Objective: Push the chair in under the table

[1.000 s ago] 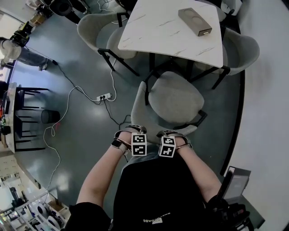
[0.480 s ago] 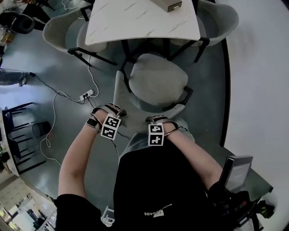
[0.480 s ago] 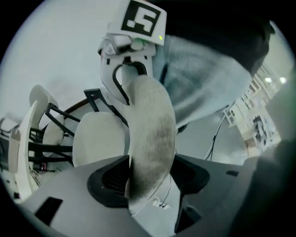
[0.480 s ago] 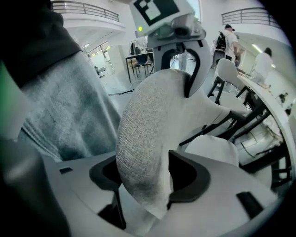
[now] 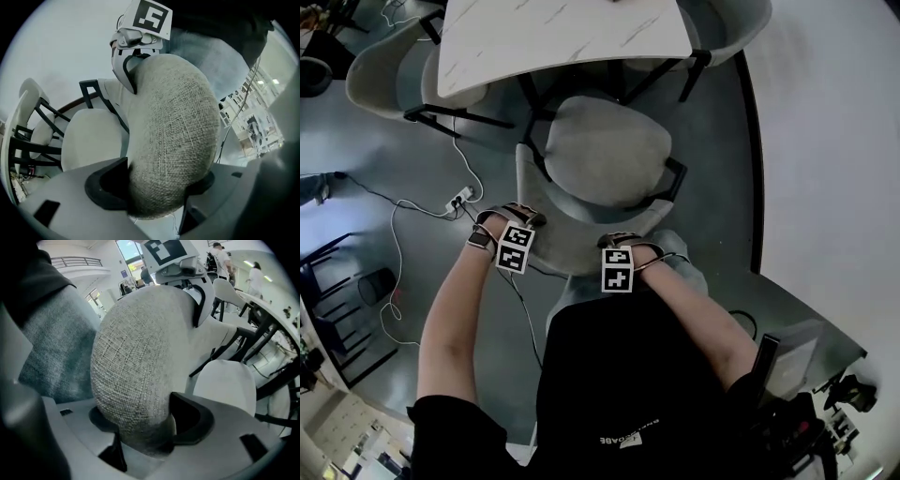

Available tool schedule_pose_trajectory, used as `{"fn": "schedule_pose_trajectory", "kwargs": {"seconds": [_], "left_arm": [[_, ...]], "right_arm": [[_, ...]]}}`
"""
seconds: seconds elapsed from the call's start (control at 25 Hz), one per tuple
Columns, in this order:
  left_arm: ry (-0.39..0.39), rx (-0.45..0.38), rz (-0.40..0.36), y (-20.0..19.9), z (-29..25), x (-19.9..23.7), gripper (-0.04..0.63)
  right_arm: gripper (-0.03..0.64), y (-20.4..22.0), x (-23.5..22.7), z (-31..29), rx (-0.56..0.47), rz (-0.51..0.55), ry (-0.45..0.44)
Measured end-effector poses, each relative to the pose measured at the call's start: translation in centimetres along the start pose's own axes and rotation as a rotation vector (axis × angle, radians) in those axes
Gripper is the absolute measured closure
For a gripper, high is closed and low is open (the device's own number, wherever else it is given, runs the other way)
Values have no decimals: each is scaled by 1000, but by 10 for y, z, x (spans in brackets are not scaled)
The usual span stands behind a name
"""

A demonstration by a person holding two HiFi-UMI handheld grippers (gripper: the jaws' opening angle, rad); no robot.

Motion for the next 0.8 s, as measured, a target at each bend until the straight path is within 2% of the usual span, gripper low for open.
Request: {"fn": "schedule_pose_trajectory", "kwargs": {"seconds": [0.24,0.4,0.6,0.8], "left_arm": [[-10,-42,18,3,0,-6,299],[-23,-23,89,0,3,-2,301],[-13,-9,146,-22,-4,-21,301],[-54,-30,249,-40,-13,-48,301]], "right_arm": [[347,-3,5,-1,-49,-72,37],[365,6,2,3,-77,-89,56],[365,16,16,6,-73,-32,35],[364,23,31,2,-55,47,44]]}}
Point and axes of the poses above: the fingertips, and each gripper's own axes: z backward along the fingers, x to its left, y out of its underside, the point moved 8 cm from there along z, backward along the fingers, and after that the axes turned 11 degrees about -z, right-handed, at the moved point
